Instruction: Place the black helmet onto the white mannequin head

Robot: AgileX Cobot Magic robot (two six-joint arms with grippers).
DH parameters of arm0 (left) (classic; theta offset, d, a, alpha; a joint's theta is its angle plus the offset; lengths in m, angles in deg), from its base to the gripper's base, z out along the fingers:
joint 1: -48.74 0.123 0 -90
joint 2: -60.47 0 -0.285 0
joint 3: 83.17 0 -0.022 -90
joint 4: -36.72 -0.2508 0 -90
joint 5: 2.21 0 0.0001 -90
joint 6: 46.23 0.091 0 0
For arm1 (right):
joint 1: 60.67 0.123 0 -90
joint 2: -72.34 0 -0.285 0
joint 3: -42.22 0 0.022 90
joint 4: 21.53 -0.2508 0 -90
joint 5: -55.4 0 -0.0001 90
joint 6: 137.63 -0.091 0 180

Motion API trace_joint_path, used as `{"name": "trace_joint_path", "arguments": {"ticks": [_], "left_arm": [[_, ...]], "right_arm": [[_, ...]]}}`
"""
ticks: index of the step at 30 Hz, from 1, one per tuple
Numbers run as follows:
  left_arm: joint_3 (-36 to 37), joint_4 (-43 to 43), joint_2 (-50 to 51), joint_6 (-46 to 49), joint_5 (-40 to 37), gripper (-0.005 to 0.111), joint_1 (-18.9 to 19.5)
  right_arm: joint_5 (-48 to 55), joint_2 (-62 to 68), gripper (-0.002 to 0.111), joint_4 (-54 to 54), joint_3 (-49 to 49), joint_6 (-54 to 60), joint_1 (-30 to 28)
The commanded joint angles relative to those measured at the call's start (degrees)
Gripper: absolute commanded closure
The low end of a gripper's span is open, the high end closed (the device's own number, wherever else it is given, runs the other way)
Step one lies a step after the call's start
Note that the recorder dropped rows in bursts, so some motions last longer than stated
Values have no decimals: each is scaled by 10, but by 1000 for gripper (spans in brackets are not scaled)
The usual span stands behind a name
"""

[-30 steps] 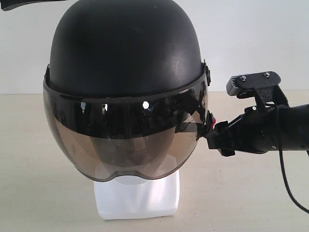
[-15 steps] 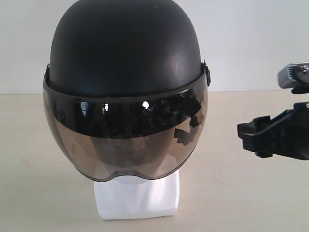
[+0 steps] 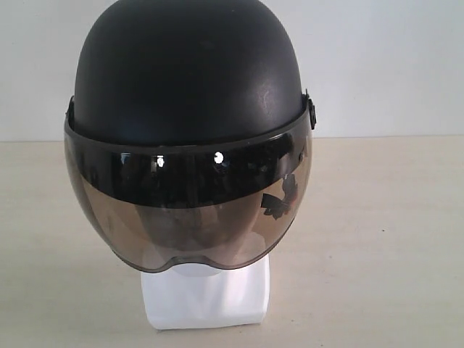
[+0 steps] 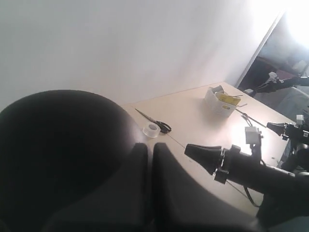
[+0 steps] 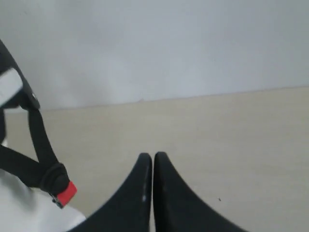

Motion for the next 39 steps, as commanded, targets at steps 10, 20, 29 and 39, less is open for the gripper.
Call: {"name": "trace_joint_path", "arguments": {"ticks": [10, 20, 29, 39], "left_arm": [[195, 12, -221, 19, 7, 102, -41], [314, 11, -250, 38, 14, 102, -111], [332, -7, -250, 38, 15, 102, -111], [318, -72, -250, 60, 24, 102, -111]], "right_arm": [[-3, -114, 107, -3, 1, 0, -2], [-3, -114, 107, -3, 1, 0, -2], [-3, -114, 107, -3, 1, 0, -2], [-4, -114, 107, -3, 1, 0, -2]]}}
